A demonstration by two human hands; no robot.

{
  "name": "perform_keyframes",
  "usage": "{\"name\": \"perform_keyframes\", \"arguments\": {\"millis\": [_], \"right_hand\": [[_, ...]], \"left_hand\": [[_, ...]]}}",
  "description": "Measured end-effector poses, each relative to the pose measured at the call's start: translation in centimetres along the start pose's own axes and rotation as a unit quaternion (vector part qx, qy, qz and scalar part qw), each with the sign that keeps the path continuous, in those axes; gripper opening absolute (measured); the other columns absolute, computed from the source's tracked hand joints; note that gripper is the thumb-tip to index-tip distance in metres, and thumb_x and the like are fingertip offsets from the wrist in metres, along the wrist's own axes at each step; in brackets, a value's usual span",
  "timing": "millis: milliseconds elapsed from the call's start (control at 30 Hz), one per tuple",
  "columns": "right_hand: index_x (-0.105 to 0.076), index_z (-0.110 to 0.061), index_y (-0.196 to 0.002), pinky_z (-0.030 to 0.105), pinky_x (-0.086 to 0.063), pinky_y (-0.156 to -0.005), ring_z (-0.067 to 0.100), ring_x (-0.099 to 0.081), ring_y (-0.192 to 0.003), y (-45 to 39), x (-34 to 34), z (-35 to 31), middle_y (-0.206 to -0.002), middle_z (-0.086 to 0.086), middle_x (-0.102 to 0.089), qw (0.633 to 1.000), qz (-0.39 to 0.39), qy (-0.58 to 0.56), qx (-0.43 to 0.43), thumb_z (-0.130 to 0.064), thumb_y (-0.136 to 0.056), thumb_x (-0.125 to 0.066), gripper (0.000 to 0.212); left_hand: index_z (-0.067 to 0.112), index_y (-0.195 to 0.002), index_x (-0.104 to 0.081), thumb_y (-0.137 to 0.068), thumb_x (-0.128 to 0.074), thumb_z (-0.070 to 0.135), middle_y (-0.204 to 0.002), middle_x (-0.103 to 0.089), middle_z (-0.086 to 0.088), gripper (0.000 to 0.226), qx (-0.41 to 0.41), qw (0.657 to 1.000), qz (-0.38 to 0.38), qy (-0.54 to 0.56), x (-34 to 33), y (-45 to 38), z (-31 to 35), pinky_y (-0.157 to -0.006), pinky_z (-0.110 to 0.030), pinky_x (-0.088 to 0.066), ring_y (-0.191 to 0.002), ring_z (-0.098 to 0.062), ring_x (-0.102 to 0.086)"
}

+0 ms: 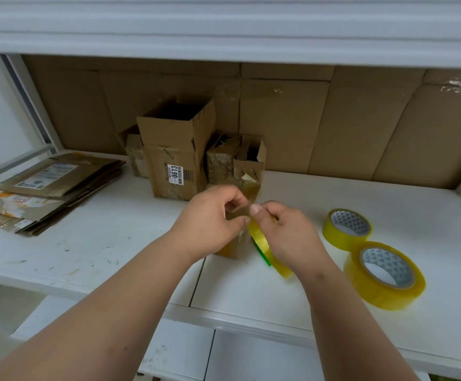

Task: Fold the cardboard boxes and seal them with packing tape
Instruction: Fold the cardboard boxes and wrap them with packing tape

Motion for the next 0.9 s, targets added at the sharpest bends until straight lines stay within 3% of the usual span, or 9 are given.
{"name": "perform_keyframes", "arguments": {"millis": [133,200,367,433,533,600,700,767,900], "right_hand": [[-0.062,-0.04,-0.086,0.024,-0.04,-0.058,0.004,-0.057,-0.073,0.7,0.8,-0.2,-0.069,-0.015,-0.063,0.999,0.001,0.038,0.012,-0.062,-0.095,-0.041,0.032],[-0.062,-0.042,-0.091,0.022,-0.042,-0.06,0.004,-0.056,-0.073,1.0,1.2,-0.4,-0.074,-0.014,-0.065,0.999,-0.005,0.049,0.022,-0.06,-0.095,-0.042,0.028],[-0.061,-0.046,-0.093,0.025,-0.048,-0.063,0.005,-0.058,-0.071,1.6,2.0,-0.3,-0.079,-0.013,-0.067,0.997,-0.024,0.069,0.014,-0.054,-0.087,-0.055,0.012],[-0.062,-0.043,-0.097,0.029,-0.05,-0.068,0.011,-0.06,-0.076,1.8,2.5,-0.2,-0.082,-0.012,-0.067,0.996,-0.032,0.083,0.012,-0.051,-0.085,-0.059,0.015],[-0.062,-0.044,-0.095,0.029,-0.05,-0.07,0.01,-0.06,-0.08,2.1,3.0,-0.2,-0.084,-0.015,-0.067,0.996,-0.05,0.076,0.014,-0.052,-0.084,-0.063,0.014],[-0.064,-0.048,-0.105,0.022,-0.046,-0.071,0.005,-0.06,-0.088,2.2,3.2,-0.1,-0.091,-0.02,-0.065,0.996,-0.072,0.052,0.017,-0.053,-0.083,-0.066,0.023],[-0.051,-0.048,-0.135,0.006,-0.037,-0.073,-0.01,-0.054,-0.103,2.3,3.7,0.2,-0.11,-0.026,-0.06,0.991,-0.128,-0.033,0.029,-0.047,-0.08,-0.075,0.06],[-0.042,-0.041,-0.144,0.003,-0.04,-0.065,-0.016,-0.058,-0.085,2.2,4.1,0.7,-0.092,-0.025,-0.063,0.975,-0.165,-0.149,0.013,-0.036,-0.079,-0.081,0.076],[-0.05,-0.028,-0.137,0.018,-0.05,-0.068,0.01,-0.071,-0.077,2.4,4.0,1.5,-0.076,-0.006,-0.072,0.931,-0.24,-0.275,-0.009,-0.027,-0.075,-0.079,0.068]], "left_hand": [[0.031,-0.079,-0.065,-0.089,-0.066,0.023,-0.079,-0.066,0.01,0.012,-0.035,0.999,0.019,-0.017,0.3,0.1,1.0,-0.066,-0.027,-0.049,-0.076,-0.006,-0.06],[0.029,-0.075,-0.066,-0.089,-0.061,0.024,-0.075,-0.068,0.005,0.015,0.014,1.0,0.011,0.017,0.3,0.1,1.2,-0.064,-0.028,-0.051,-0.07,-0.009,-0.062],[0.023,-0.078,-0.075,-0.077,-0.047,0.042,-0.087,-0.073,-0.004,0.034,0.159,0.968,-0.049,0.189,0.1,0.3,1.2,-0.087,-0.039,-0.054,-0.086,-0.013,-0.065],[0.025,-0.075,-0.075,-0.082,-0.061,0.049,-0.086,-0.073,-0.002,0.029,0.148,0.976,-0.055,0.151,0.1,0.5,1.4,-0.079,-0.031,-0.054,-0.085,-0.009,-0.066],[0.026,-0.074,-0.075,-0.087,-0.074,0.035,-0.075,-0.073,0.008,0.015,0.11,0.991,-0.034,0.062,0.3,0.4,1.8,-0.058,-0.013,-0.044,-0.069,0.0,-0.064],[0.027,-0.078,-0.076,-0.089,-0.073,0.028,-0.073,-0.073,0.011,0.012,0.125,0.988,-0.026,0.085,0.6,0.2,1.8,-0.062,-0.011,-0.047,-0.07,-0.001,-0.065],[0.017,-0.078,-0.077,-0.09,-0.071,0.017,-0.067,-0.068,-0.002,0.013,0.162,0.969,-0.048,0.179,1.2,0.5,1.6,-0.073,-0.028,-0.054,-0.067,-0.013,-0.061],[0.015,-0.073,-0.078,-0.089,-0.07,0.014,-0.064,-0.064,-0.004,0.018,0.18,0.955,-0.072,0.224,1.5,0.9,1.5,-0.069,-0.027,-0.056,-0.063,-0.012,-0.059],[0.013,-0.072,-0.078,-0.09,-0.068,0.011,-0.066,-0.067,-0.007,0.021,0.217,0.942,-0.036,0.254,2.3,1.2,0.6,-0.066,-0.028,-0.059,-0.069,-0.013,-0.062]]}}
Point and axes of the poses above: each hand's wrist, its own y-axis away from the middle knuckle, its own x-axis out of the back of the hand, z = x × y, the point moved 4 cm from there along -y, towards the middle knuckle
